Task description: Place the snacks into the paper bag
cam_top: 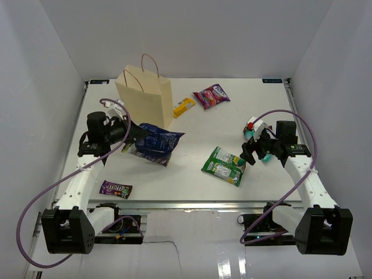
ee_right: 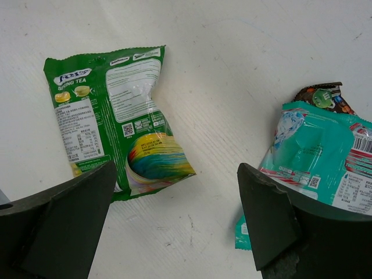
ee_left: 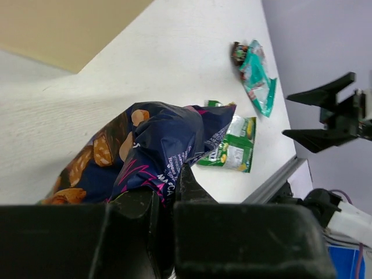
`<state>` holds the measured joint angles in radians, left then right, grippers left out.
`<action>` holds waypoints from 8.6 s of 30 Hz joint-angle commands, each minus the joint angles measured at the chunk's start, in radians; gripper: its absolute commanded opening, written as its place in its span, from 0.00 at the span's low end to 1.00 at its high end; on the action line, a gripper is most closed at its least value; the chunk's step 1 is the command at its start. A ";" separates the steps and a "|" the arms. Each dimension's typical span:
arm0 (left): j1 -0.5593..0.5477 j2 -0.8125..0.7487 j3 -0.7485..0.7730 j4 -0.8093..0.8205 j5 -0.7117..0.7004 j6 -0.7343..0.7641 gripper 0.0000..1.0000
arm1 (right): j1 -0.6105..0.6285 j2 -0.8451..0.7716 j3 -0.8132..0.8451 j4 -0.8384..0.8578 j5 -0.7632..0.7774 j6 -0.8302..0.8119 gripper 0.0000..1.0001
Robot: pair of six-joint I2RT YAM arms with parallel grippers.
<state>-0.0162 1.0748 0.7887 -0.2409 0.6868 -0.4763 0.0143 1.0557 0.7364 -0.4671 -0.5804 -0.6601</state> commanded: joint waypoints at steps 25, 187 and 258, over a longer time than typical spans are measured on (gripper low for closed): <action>-0.008 0.342 0.875 0.387 0.301 -0.246 0.00 | -0.002 -0.002 0.024 0.067 0.001 0.033 0.90; -0.034 -0.701 -0.207 -0.596 -0.638 -0.668 0.96 | 0.768 1.149 1.485 0.906 0.781 0.335 0.08; -0.056 -0.043 0.211 0.166 -0.110 -0.265 0.00 | 0.056 -0.068 0.098 0.222 0.025 0.234 0.96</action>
<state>-0.0578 1.0019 0.8589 -0.3279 0.3851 -0.8124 0.0788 1.0065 0.8524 -0.2409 -0.5529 -0.4221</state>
